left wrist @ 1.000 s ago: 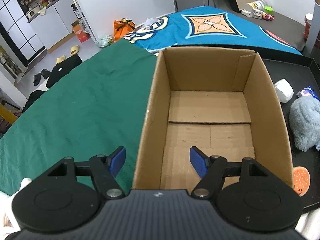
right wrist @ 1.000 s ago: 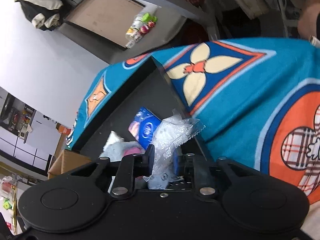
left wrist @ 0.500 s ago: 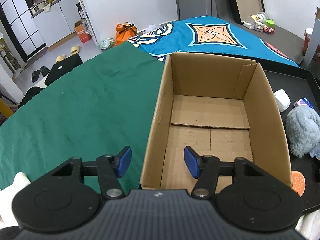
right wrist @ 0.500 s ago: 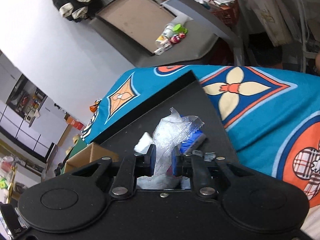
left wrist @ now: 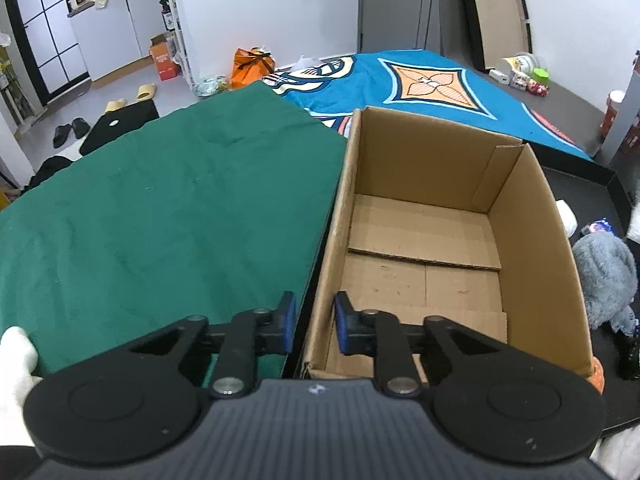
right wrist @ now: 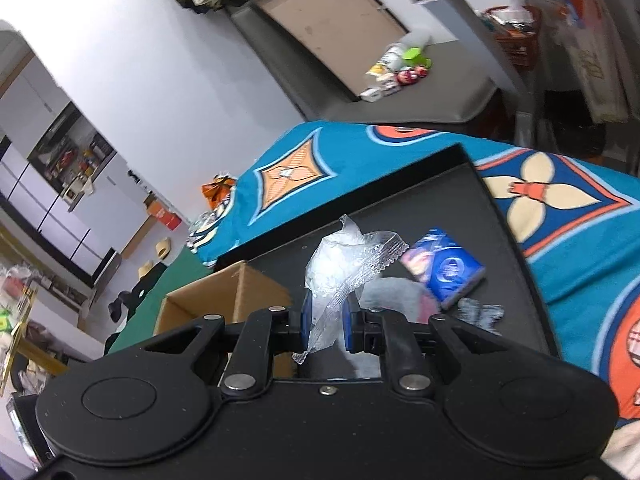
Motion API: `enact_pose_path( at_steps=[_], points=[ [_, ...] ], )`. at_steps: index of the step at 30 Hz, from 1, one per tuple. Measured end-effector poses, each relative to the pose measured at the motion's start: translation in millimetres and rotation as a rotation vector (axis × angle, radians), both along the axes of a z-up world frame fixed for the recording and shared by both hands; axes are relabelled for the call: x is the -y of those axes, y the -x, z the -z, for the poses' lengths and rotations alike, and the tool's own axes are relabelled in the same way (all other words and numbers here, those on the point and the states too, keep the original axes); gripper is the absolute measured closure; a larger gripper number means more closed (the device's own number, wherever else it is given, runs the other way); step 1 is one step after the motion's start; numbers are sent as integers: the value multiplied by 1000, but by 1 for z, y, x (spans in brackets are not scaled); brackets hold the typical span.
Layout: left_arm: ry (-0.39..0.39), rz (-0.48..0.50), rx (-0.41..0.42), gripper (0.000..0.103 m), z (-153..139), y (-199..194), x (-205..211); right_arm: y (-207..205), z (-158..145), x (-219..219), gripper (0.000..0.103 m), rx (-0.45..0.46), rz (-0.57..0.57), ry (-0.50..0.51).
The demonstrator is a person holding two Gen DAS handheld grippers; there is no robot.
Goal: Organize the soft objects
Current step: 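Lift the bag with the right gripper and release it into the cardboard box, then move the open right gripper back over the tray items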
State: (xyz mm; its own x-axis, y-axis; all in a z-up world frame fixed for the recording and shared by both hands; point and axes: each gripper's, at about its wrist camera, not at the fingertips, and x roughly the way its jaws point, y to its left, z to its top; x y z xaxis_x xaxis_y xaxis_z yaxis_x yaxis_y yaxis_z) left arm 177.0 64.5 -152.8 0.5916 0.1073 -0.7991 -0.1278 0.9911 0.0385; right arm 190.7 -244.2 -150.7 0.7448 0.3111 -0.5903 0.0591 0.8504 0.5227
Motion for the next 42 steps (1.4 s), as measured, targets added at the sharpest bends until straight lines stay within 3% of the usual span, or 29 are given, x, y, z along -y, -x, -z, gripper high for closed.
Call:
enact_pose_path(
  at_steps=[9,30,32,34,36,42],
  points=[
    [41,58,9,93,2,-1,-8,-12,-19,-49,87,32,-69,6],
    [185,34,10,93,7,-2,-33,-39,-23,-142,87,33,-220,38],
    [188,36,12,93,7,-1,-33,-45,-25,-150,83,46,-232,21],
    [192,36,12,93,7,-1,-34,-52,-21,-157,70,23,-255,21],
    [196,34,11,93,7,-1,-35,-56,-16,-162,68,-21,-267,13],
    [194,37,4,92,6,-2,-34,-46,-16,-154,64,-45,-273,24]
  ],
)
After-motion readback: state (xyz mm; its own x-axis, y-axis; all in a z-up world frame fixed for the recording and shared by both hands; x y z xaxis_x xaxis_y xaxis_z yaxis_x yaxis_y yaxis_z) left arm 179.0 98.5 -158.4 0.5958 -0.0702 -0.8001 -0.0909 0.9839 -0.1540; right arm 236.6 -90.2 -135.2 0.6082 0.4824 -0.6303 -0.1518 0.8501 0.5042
